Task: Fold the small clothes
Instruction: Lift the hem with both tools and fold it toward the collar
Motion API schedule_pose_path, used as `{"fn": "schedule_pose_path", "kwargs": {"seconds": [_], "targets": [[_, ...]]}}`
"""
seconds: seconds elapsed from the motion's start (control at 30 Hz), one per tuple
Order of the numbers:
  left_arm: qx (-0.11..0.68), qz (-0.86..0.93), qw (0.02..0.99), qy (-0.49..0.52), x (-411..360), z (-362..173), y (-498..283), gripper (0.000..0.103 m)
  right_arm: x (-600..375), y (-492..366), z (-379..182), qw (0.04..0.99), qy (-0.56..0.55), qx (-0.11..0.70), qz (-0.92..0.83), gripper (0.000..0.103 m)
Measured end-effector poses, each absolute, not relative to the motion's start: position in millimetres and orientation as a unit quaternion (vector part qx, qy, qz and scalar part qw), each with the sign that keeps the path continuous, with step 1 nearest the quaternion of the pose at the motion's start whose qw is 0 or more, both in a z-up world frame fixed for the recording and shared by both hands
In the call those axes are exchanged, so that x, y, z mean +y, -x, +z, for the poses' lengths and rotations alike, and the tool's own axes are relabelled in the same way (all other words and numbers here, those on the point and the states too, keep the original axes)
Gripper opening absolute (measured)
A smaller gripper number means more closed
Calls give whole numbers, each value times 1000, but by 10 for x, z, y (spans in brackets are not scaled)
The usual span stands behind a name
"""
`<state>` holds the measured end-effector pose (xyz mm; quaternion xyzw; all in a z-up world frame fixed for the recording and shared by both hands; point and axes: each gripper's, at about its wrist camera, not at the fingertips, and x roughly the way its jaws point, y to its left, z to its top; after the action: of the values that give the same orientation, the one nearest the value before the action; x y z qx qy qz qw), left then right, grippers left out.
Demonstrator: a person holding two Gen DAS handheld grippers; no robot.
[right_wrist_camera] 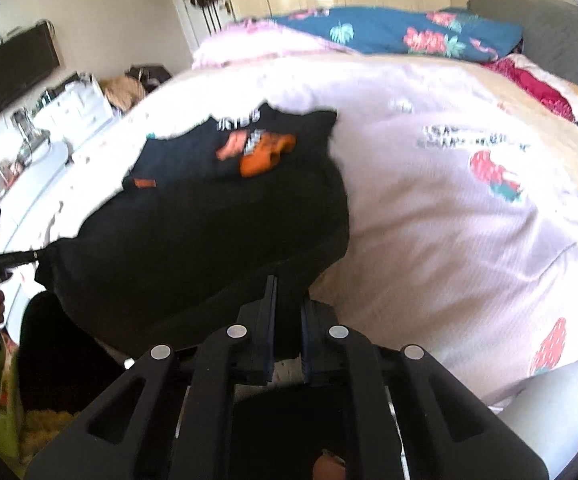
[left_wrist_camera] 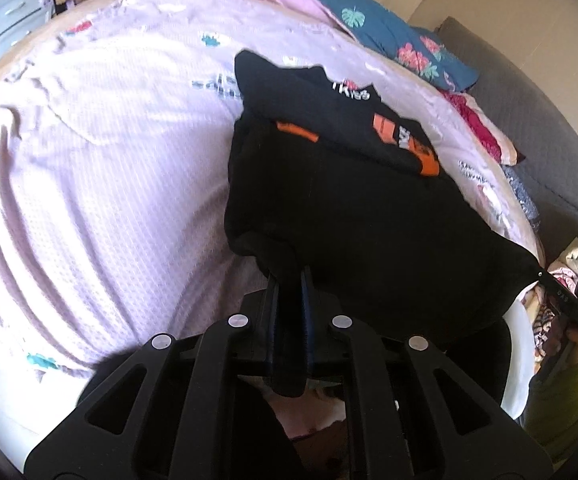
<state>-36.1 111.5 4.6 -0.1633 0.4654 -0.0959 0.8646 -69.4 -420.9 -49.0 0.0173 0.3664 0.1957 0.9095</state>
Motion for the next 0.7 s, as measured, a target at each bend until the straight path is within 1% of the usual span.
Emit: {"fn": "schedule_pose_path", "kwargs": {"seconds": [0.17,0.7], "targets": [[440,-90,875,178,1212,196,318,3,-4279,656,-348,921,-49,339,185,9],[378,-85,904,181,1239,671,23,3,-4181,402,104,944,-55,274,175,9]]}}
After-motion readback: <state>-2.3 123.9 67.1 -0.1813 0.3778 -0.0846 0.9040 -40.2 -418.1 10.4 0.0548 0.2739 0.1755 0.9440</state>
